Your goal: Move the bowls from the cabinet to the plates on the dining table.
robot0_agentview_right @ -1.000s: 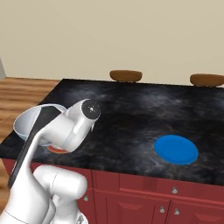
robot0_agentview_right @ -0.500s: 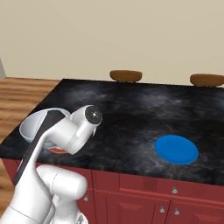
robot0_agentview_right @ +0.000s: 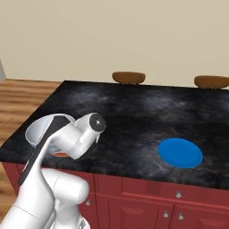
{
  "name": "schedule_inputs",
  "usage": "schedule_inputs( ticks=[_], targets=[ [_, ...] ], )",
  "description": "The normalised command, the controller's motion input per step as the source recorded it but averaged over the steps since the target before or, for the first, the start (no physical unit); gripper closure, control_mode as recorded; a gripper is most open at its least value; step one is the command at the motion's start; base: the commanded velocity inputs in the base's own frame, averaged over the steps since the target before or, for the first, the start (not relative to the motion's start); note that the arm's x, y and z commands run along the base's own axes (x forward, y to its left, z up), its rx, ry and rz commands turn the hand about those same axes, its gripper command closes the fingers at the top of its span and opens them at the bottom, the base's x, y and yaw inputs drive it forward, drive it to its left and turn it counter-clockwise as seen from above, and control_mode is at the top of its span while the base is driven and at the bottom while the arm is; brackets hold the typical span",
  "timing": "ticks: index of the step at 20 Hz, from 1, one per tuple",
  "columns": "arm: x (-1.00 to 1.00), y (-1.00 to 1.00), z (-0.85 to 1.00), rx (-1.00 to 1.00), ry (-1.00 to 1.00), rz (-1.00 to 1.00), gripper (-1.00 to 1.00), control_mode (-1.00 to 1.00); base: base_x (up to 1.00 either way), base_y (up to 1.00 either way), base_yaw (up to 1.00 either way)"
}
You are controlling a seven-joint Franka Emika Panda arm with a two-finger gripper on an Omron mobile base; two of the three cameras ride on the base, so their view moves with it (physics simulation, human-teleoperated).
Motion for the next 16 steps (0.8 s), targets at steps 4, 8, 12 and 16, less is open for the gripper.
schedule_inputs(
  ticks=[4,8,12,16],
  targets=[
    [0.22,0.00,-0.23,0.00,0.00,0.00,1.00,-1.00,0.00,0.00,0.00],
    [0.21,0.00,-0.24,0.00,0.00,0.00,1.00,-1.00,0.00,0.00,0.00],
    [0.22,0.00,-0.24,0.00,0.00,0.00,1.00,-1.00,0.00,0.00,0.00],
    [0.17,0.00,-0.11,0.00,0.00,0.00,1.00,-1.00,0.00,0.00,0.00]
  ],
)
